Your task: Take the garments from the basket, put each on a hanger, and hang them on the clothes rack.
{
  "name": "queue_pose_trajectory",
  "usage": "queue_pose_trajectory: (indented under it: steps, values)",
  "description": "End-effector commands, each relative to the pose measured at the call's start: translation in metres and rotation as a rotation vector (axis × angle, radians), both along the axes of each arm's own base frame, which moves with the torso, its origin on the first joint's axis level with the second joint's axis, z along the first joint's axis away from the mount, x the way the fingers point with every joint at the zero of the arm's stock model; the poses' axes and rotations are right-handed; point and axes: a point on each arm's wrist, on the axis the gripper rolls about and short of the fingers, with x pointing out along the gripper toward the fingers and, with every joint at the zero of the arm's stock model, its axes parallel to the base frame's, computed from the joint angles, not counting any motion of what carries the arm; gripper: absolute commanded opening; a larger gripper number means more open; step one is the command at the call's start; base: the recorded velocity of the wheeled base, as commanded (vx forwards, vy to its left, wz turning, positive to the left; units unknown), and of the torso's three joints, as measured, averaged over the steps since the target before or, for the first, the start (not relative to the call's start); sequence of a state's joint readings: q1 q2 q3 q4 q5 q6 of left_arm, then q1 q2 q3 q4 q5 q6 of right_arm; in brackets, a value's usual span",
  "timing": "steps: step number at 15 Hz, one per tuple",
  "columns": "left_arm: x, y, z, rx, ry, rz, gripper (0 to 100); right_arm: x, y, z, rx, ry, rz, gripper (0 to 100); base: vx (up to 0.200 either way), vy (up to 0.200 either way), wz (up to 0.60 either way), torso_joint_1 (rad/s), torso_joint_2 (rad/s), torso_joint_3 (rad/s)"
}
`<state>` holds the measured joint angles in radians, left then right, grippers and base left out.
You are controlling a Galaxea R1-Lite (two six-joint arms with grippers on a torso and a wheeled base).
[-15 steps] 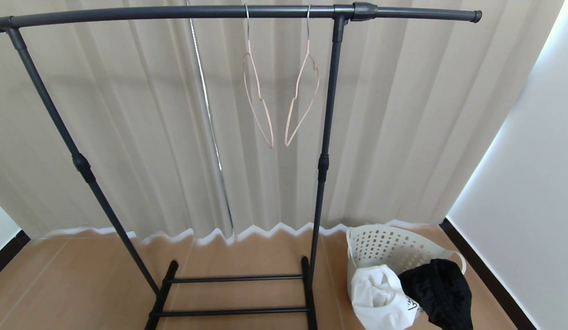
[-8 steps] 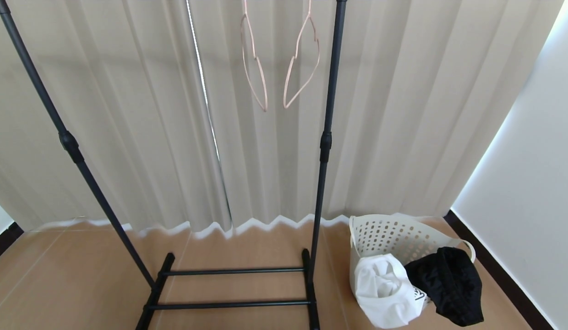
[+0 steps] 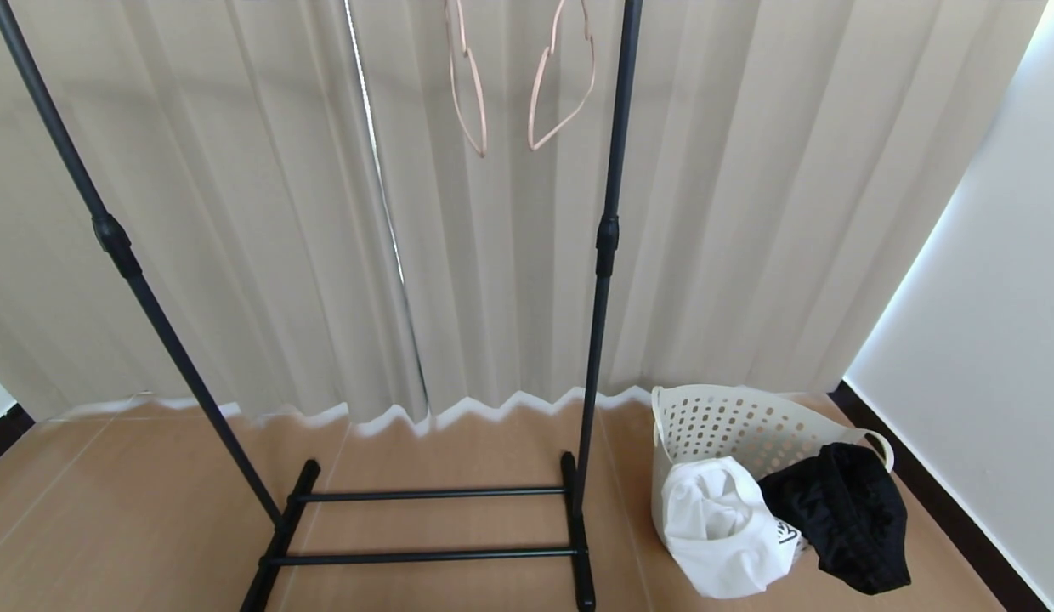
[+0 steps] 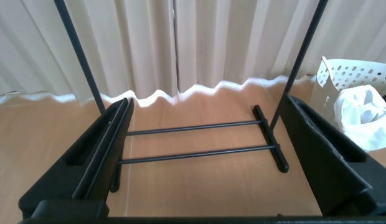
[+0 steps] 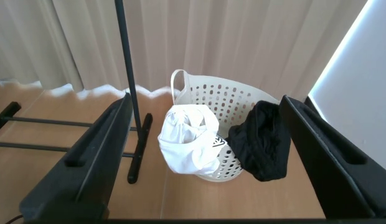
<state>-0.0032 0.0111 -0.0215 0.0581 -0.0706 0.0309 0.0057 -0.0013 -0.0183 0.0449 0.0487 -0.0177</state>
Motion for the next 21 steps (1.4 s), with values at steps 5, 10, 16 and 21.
queue_pose_trajectory:
  steps: [5,10,16,21]
  values:
    - [0.0,0.0,0.0,-0.002,0.0,0.0,100,0.0001,0.0,0.0001,-0.001,0.001,0.001,100,0.0,0.0,-0.24,0.001,0.0,0.002]
    - [-0.0001,0.0,0.0004,-0.002,-0.002,0.0,100,0.0001,0.0,0.0001,-0.001,0.001,0.001,100,0.0,0.0,-0.48,-0.001,0.0,0.005]
    - [0.0,0.0,0.0,0.0,0.0,0.0,100,0.0001,0.0,0.0001,-0.001,0.001,0.001,100,0.0,0.0,0.0,0.0,0.0,0.0]
    - [0.0,0.0,0.0,0.0,0.0,0.002,100,0.0001,0.0,-0.0001,-0.001,0.002,0.001,100,0.0,0.0,0.0,0.0,0.0,0.0]
